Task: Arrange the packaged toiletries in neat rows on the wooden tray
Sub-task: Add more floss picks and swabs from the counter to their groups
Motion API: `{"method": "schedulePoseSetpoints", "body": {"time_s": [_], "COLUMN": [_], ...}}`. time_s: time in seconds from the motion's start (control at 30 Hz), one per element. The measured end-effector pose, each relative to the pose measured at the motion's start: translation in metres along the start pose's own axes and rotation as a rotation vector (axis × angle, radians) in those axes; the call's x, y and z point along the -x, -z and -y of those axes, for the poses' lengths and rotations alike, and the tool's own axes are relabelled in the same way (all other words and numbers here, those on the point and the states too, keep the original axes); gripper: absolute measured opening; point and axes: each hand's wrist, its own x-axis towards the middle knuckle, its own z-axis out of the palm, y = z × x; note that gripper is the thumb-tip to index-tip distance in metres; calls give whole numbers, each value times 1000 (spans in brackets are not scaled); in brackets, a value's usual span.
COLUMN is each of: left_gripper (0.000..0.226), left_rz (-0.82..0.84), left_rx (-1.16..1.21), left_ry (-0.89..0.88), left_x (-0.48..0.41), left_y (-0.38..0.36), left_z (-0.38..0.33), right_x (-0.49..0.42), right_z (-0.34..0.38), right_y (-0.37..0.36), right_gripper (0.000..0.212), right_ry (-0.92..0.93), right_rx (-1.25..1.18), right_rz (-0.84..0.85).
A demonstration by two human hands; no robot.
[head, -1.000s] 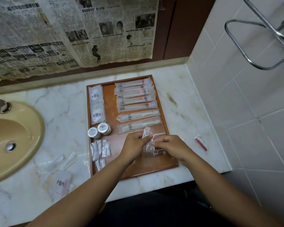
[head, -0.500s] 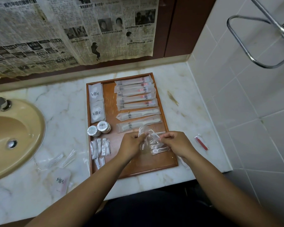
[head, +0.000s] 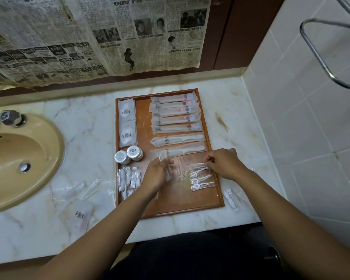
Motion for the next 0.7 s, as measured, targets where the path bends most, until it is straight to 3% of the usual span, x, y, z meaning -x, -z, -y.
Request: {"method": "schedulePoseSetpoints", "body": {"time_s": [0.2, 0.37, 0.57, 0.7], "left_gripper": [28, 18, 25, 15], "left_rz": [-12, 38, 68, 88], "left_rx": [14, 41, 108, 147], "left_ry": [6, 5, 11, 30], "left_x": [4, 7, 11, 8], "left_y": [1, 2, -2, -14], "left_z": [-4, -6, -9, -9], "right_x": [-11, -11, 3, 26], "right_z": [5, -1, -5, 15], "right_y": [-2, -9, -6, -5], "right_gripper": [12, 12, 11, 16], "right_ry": [87, 68, 26, -77], "right_rx": [241, 223, 15, -484], "right_rz": [-27, -97, -167, -54]}}
